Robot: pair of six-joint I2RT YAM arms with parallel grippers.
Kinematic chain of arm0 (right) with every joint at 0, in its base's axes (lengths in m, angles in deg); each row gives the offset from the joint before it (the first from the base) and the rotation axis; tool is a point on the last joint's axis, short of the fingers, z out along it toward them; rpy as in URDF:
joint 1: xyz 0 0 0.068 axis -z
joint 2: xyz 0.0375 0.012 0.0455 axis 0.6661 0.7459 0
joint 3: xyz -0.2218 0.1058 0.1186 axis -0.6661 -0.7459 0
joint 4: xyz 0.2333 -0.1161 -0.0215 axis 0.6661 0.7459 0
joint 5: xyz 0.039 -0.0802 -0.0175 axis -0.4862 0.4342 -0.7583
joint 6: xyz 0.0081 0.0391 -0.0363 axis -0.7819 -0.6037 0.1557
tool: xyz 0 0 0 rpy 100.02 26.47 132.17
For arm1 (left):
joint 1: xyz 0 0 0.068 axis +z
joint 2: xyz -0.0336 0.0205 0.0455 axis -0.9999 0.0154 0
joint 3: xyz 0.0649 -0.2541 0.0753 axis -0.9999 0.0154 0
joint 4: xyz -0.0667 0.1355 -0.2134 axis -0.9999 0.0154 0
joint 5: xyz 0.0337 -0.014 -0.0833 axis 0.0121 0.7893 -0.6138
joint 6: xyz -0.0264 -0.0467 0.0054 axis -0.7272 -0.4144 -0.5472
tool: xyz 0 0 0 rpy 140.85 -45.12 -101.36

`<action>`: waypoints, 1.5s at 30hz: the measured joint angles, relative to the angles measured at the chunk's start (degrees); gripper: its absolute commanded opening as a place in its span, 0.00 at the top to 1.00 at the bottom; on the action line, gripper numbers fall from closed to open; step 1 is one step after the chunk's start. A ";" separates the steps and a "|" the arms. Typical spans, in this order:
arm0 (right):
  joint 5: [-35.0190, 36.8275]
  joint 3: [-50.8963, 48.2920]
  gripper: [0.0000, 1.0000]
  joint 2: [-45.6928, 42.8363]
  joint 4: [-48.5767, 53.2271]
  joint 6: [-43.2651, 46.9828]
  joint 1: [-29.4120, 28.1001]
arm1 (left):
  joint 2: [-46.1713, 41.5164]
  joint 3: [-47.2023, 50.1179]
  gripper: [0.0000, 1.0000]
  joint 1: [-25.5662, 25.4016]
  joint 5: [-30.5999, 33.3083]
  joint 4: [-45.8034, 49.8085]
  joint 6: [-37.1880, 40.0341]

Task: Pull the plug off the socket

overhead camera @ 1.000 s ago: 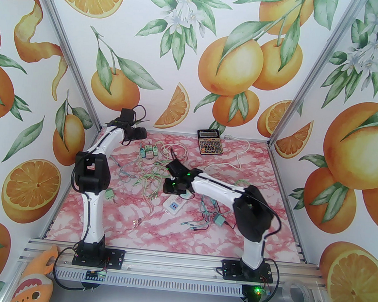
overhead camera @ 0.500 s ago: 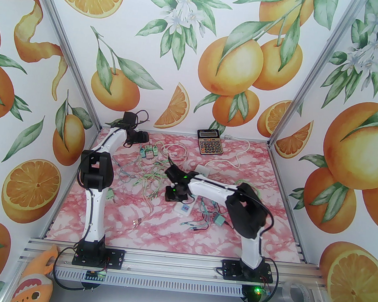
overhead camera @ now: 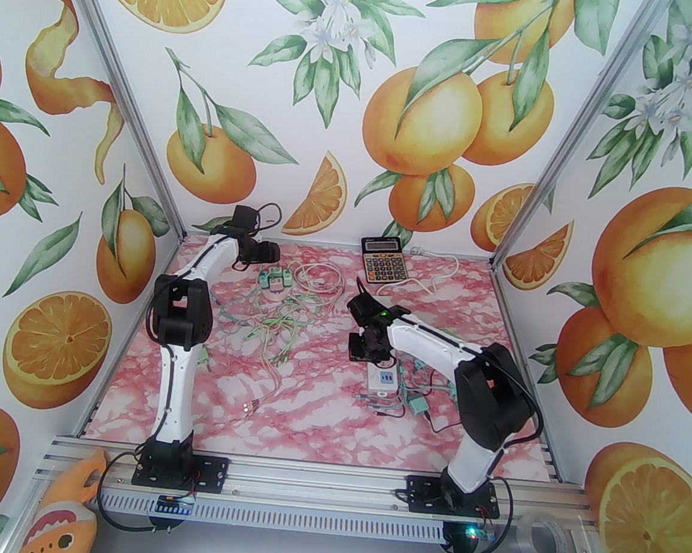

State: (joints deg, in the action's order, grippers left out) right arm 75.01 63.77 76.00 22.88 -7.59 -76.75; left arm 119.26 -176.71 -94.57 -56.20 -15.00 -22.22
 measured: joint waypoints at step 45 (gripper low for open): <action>-2.25 16.24 0.68 5.75 -4.04 0.20 -4.79 | -32.65 35.80 0.45 -3.23 1.20 -2.12 -3.26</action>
State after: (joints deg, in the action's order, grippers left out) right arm 72.76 80.01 81.75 18.83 -7.40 -81.53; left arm 86.60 -140.91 -97.81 -55.00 -17.12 -25.48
